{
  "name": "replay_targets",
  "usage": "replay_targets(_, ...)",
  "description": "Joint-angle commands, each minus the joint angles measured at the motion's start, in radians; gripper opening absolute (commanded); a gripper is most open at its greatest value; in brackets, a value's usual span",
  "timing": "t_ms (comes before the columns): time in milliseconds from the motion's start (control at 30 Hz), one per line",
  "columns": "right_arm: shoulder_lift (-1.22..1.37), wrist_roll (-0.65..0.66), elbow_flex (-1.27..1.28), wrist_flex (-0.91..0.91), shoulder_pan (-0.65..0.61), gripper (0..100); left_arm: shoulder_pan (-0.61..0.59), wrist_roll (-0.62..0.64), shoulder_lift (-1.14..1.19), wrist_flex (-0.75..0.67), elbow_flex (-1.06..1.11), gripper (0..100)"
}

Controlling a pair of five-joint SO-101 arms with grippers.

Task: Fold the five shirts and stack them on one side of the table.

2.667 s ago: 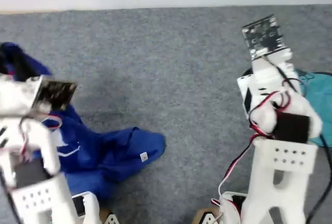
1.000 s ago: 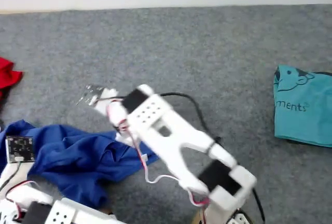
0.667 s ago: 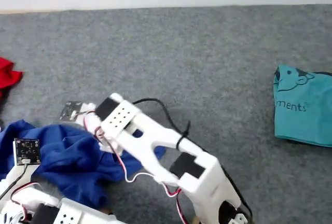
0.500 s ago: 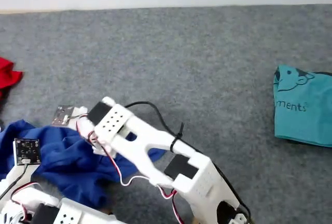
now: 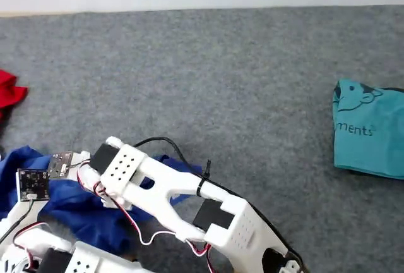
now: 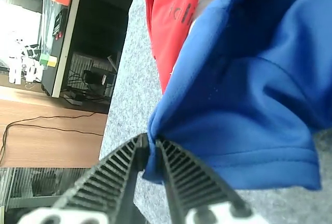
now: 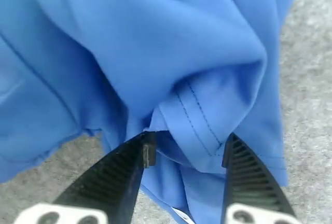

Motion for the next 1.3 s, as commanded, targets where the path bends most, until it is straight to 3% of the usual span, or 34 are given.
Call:
replay_targets(0, -0.002, -0.011, -0.103, 0.013, -0.010, 22.4, -0.005, -0.003, -0.012, 0.003, -0.004, 0)
replay_targets(167, 0.058, -0.005, -0.109, -0.005, -0.005, 21.4, -0.005, -0.003, -0.012, 0.002, -0.004, 0)
replay_targets(333, 0.107, -0.003, -0.110, -0.015, 0.028, 10.0, -0.008, -0.003, -0.012, 0.002, -0.007, 0)
replay_targets(500, 0.047, -0.009, -0.110, -0.015, 0.127, 2.7, -0.009, -0.003, -0.012, -0.002, -0.008, 0)
replay_targets(833, -0.117, -0.003, -0.110, -0.007, 0.371, 1.1, 0.002, -0.003, -0.012, -0.003, -0.085, 0)
replay_targets(1167, -0.145, 0.025, -0.110, -0.008, 0.599, 1.1, 0.230, 0.002, -0.012, -0.014, -0.203, 0)
replay_targets(1267, -0.145, 0.035, -0.110, -0.015, 0.664, 1.1, 0.321, 0.002, -0.012, -0.104, -0.197, 0)
